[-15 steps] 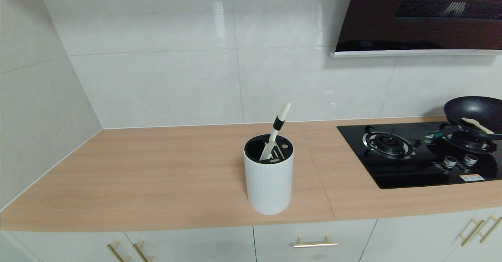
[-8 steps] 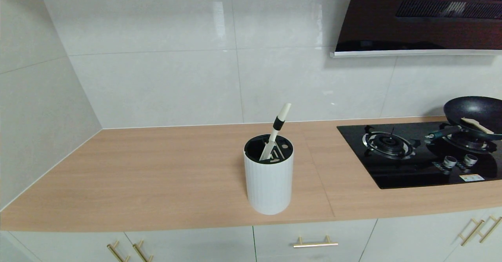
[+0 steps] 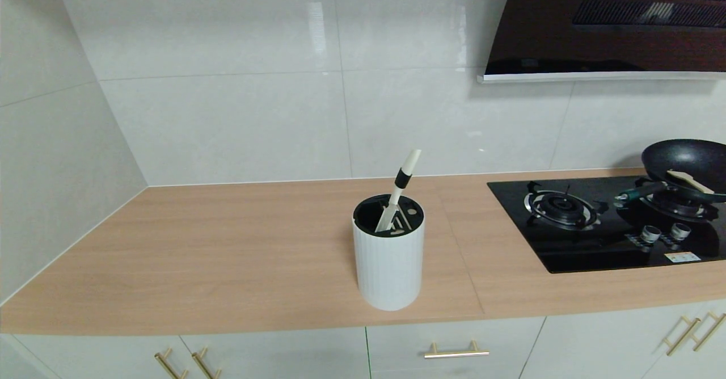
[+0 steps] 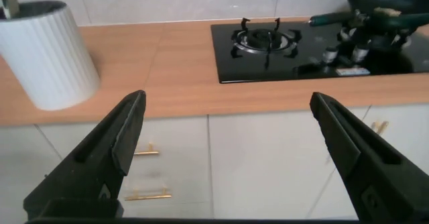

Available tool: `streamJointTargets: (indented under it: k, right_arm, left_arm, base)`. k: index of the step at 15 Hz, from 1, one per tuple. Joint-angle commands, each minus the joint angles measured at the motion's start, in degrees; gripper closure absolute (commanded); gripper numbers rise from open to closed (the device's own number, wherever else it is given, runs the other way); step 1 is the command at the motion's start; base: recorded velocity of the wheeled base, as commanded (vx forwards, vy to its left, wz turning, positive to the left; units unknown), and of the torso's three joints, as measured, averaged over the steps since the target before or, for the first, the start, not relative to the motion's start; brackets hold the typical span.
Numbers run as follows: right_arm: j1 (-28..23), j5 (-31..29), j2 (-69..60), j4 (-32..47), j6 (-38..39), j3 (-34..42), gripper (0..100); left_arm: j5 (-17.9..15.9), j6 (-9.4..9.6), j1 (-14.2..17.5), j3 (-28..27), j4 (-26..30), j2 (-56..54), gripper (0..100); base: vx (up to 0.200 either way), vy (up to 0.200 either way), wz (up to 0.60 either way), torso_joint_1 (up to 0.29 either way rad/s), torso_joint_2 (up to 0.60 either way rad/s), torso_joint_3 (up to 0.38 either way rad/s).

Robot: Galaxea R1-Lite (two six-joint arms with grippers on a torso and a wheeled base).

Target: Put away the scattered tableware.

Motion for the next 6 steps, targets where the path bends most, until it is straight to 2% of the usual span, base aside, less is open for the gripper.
streamJointTargets:
  k: [1, 6]
  right_arm:
    - [0.02, 0.03, 0.16, 0.15, 0.06, -0.09, 0]
    - [0.02, -0.06, 0.16, 0.15, -0.12, 0.00, 0]
  left_arm:
    - [-0.02, 0.02, 0.01, 0.00, 0.09, 0.18, 0]
    - [-0.02, 0.02, 0.01, 0.00, 0.00, 0.18, 0]
  base:
    - [0.000, 0.000, 0.00, 0.000, 0.00, 0.000]
    - [0.000, 0.000, 0.00, 0.000, 0.00, 0.000]
